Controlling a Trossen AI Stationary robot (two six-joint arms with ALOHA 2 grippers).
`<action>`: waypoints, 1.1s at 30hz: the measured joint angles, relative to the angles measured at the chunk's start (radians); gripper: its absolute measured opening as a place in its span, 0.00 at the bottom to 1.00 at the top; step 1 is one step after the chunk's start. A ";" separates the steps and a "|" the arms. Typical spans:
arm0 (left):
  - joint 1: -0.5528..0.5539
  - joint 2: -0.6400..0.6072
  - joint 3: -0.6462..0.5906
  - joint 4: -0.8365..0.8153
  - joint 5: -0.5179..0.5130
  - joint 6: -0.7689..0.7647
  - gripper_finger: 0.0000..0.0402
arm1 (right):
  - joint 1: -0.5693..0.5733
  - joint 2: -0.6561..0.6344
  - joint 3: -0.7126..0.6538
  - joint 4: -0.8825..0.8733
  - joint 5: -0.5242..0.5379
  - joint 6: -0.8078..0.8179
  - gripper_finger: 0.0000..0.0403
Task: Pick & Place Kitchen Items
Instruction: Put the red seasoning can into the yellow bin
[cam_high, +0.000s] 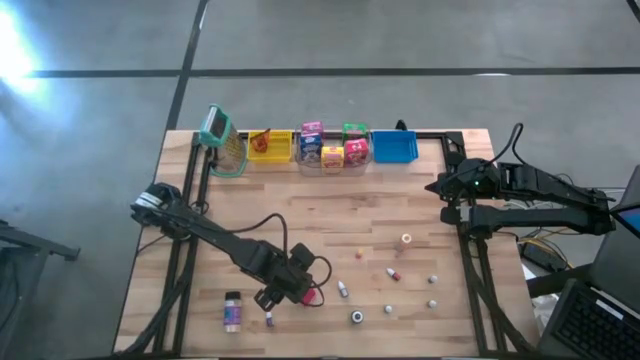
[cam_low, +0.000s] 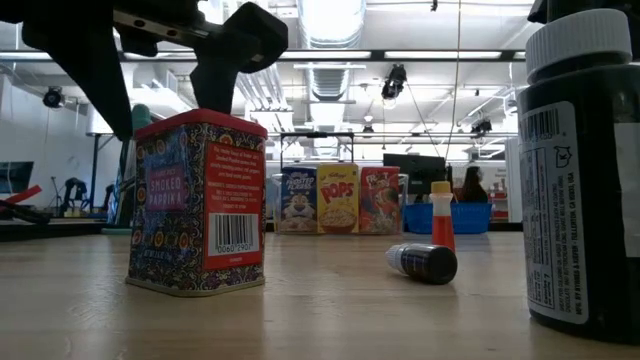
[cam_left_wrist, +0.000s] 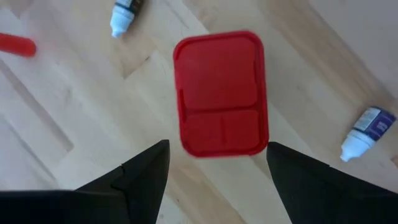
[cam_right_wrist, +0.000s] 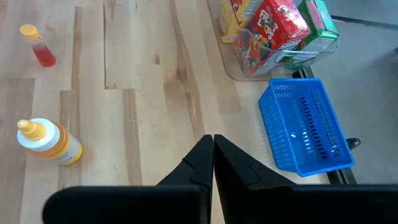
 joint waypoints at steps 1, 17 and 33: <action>0.000 0.005 0.000 0.004 0.004 0.000 0.68 | 0.000 0.000 0.000 0.000 0.000 0.000 0.02; 0.000 0.035 -0.003 0.110 0.028 0.008 0.68 | 0.000 0.000 0.000 0.000 0.000 0.000 0.02; 0.000 0.035 -0.007 0.141 0.030 0.026 0.68 | 0.000 0.000 0.000 0.000 0.000 0.000 0.02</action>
